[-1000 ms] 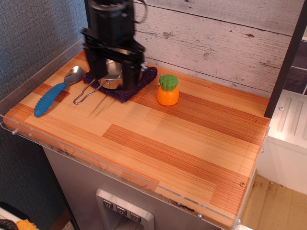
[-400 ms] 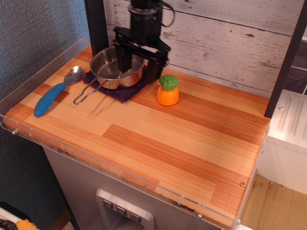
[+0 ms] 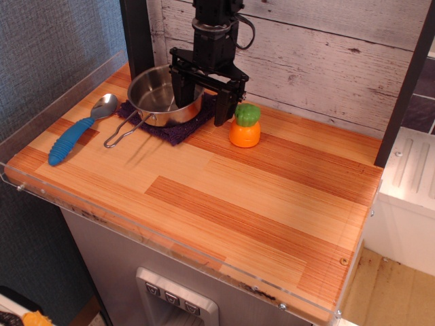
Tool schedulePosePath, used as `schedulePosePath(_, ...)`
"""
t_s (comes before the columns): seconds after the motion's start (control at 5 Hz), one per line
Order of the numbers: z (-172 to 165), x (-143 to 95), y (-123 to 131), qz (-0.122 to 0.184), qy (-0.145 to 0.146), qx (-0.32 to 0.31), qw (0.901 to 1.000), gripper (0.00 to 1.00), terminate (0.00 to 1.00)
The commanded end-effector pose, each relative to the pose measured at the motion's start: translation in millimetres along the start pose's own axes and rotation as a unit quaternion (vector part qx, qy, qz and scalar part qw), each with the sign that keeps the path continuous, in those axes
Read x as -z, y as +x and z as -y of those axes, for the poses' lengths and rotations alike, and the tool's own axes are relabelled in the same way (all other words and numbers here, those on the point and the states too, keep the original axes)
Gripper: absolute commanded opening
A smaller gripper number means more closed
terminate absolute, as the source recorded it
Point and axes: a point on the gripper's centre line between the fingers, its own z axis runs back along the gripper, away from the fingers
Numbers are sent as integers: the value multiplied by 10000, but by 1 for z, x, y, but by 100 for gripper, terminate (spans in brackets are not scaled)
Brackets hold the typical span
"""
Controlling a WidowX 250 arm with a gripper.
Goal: Place the pot to the right of the carrot
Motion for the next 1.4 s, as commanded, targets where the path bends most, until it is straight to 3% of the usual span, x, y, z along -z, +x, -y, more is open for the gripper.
schedulePosePath(0.0,-36,-10,-7,186,33,-316,9993,0,0)
schedulePosePath(0.6,-53,-25,-23,339,-222,-373,9985,0,0)
schedulePosePath(1.0,0,-107,-66,1020,-171,201,9944,0,0)
schedulePosePath(1.2,49,-123,-88,984,-182,701,9925,0,0)
